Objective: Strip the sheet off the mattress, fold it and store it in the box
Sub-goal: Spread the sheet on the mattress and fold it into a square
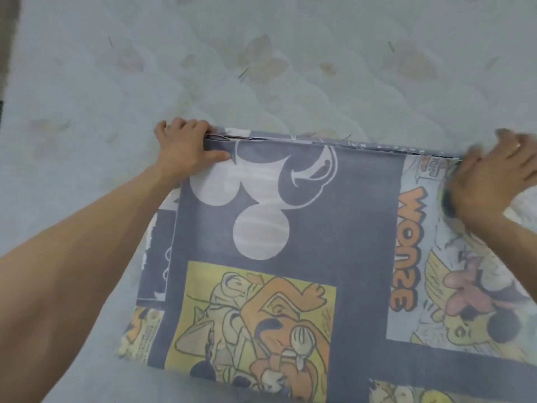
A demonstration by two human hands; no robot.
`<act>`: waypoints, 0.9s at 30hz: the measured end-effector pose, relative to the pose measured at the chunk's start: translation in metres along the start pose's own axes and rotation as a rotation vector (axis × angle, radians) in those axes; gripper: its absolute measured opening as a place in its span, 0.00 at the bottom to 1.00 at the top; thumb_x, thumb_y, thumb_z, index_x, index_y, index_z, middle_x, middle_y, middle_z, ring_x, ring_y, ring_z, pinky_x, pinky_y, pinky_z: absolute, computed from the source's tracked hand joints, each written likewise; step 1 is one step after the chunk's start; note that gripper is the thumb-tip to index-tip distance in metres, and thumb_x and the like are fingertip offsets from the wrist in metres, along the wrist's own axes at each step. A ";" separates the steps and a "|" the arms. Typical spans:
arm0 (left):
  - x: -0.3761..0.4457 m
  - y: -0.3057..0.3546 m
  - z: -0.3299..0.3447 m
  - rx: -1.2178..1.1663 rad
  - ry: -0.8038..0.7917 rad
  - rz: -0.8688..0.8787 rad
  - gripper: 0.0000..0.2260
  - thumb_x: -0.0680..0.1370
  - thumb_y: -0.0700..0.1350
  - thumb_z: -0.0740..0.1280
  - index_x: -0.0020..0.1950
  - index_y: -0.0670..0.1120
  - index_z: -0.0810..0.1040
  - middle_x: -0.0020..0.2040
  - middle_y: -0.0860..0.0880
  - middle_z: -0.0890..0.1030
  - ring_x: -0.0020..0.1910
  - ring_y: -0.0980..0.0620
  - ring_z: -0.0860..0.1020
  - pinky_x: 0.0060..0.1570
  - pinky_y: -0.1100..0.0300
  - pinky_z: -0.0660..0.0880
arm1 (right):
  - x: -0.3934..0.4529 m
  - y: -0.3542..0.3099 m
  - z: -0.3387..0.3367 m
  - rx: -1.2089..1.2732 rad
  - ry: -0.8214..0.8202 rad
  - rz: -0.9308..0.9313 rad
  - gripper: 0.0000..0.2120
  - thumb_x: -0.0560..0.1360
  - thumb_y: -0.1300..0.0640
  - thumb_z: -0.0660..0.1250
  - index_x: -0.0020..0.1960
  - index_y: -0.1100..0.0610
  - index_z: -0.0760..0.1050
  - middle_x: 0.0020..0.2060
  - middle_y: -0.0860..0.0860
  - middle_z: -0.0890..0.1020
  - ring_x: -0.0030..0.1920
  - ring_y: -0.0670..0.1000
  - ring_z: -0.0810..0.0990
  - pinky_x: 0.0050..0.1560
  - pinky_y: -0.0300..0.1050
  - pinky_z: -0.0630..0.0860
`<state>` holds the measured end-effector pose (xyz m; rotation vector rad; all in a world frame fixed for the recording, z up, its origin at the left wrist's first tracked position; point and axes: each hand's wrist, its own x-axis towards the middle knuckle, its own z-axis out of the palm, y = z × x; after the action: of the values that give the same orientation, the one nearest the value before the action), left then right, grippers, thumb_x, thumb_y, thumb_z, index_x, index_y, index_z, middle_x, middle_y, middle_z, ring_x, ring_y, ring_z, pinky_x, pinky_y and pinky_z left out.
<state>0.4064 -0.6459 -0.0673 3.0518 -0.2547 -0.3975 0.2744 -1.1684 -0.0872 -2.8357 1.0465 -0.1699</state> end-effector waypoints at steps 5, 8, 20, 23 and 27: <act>0.015 -0.023 -0.018 0.068 -0.143 -0.104 0.21 0.74 0.67 0.68 0.56 0.53 0.79 0.56 0.49 0.79 0.67 0.43 0.67 0.68 0.38 0.55 | -0.086 -0.160 0.001 0.140 -0.139 -0.835 0.18 0.80 0.47 0.63 0.66 0.54 0.73 0.64 0.54 0.76 0.66 0.58 0.71 0.62 0.55 0.63; 0.024 -0.038 -0.028 0.040 -0.196 -0.115 0.17 0.74 0.66 0.68 0.52 0.55 0.80 0.47 0.50 0.78 0.65 0.45 0.66 0.64 0.43 0.58 | -0.105 -0.233 0.005 0.105 -0.329 -0.888 0.22 0.78 0.44 0.64 0.69 0.52 0.72 0.62 0.52 0.78 0.64 0.57 0.73 0.62 0.55 0.62; -0.008 -0.079 -0.033 -0.866 -0.151 -0.146 0.12 0.71 0.50 0.78 0.46 0.47 0.80 0.42 0.48 0.82 0.41 0.55 0.76 0.45 0.57 0.70 | -0.111 -0.370 0.005 0.181 -0.758 -0.947 0.19 0.74 0.43 0.71 0.60 0.51 0.77 0.52 0.53 0.79 0.55 0.57 0.76 0.52 0.50 0.70; -0.011 -0.077 -0.018 -0.919 -0.033 -0.219 0.11 0.70 0.51 0.78 0.46 0.49 0.80 0.38 0.54 0.82 0.35 0.64 0.77 0.39 0.67 0.71 | -0.112 -0.378 0.010 0.219 -0.852 -0.883 0.15 0.74 0.45 0.72 0.53 0.54 0.77 0.45 0.52 0.79 0.47 0.56 0.77 0.41 0.47 0.68; -0.009 -0.068 0.000 -0.883 0.066 -0.236 0.10 0.74 0.52 0.74 0.48 0.51 0.77 0.33 0.57 0.76 0.32 0.63 0.72 0.32 0.68 0.66 | -0.108 -0.383 0.016 0.252 -0.806 -0.805 0.12 0.74 0.48 0.73 0.50 0.55 0.76 0.46 0.51 0.79 0.46 0.54 0.75 0.43 0.46 0.68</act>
<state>0.4081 -0.5774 -0.0696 2.2131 0.2353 -0.3044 0.4404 -0.8078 -0.0543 -2.4971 -0.2587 0.6646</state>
